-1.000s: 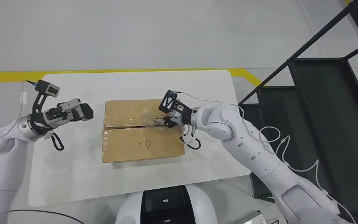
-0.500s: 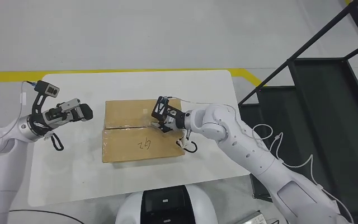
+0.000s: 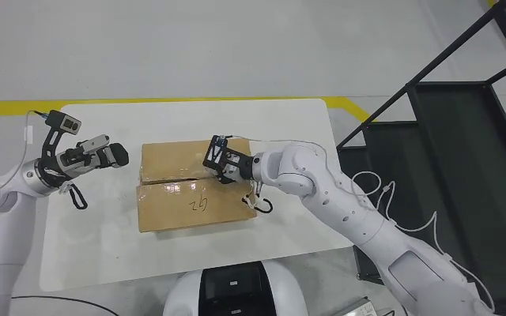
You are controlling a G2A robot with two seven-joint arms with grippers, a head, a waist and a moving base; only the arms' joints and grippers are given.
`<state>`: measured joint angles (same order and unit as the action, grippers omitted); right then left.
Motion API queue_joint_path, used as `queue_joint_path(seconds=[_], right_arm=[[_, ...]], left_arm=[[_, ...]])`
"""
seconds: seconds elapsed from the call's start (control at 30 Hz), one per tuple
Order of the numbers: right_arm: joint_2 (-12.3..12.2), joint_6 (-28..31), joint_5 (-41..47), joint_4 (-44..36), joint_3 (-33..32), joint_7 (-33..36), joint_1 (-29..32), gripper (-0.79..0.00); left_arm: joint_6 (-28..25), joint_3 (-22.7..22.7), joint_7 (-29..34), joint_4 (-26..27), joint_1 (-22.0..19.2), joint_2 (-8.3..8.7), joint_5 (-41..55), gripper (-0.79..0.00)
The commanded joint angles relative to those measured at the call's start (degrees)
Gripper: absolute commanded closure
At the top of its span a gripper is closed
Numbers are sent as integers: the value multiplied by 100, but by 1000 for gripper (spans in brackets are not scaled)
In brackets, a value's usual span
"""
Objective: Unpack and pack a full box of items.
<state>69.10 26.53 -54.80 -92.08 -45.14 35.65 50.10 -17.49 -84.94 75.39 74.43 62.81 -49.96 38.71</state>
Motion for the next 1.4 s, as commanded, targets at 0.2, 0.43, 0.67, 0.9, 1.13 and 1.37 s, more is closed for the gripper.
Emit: queue_joint_path(seconds=[0.2,0.43,0.67,0.9,1.13,1.37], right_arm=[[-24,-799,-1971,-978,201,-237,397,0],[-42,-1310,-3007,-1448,206,-437,761,0],[-26,-1477,-3201,-1584,103,-928,1017,0],[-26,-939,-2477,-1360,-248,-1090,1006,0],[32,-718,-2183,-1076,-253,-1010,904,0],[90,-634,-2057,-899,-241,-1095,824,0]], left_arm=[[13,38,-18,-65,-23,-15,21,-785],[11,51,-23,-42,0,-24,32,-785],[56,60,-38,0,28,-29,17,-785],[138,-92,-409,-268,68,-13,-79,-785],[335,-597,-1,-605,358,94,90,-785],[603,-682,435,-676,578,185,-437,-785]])
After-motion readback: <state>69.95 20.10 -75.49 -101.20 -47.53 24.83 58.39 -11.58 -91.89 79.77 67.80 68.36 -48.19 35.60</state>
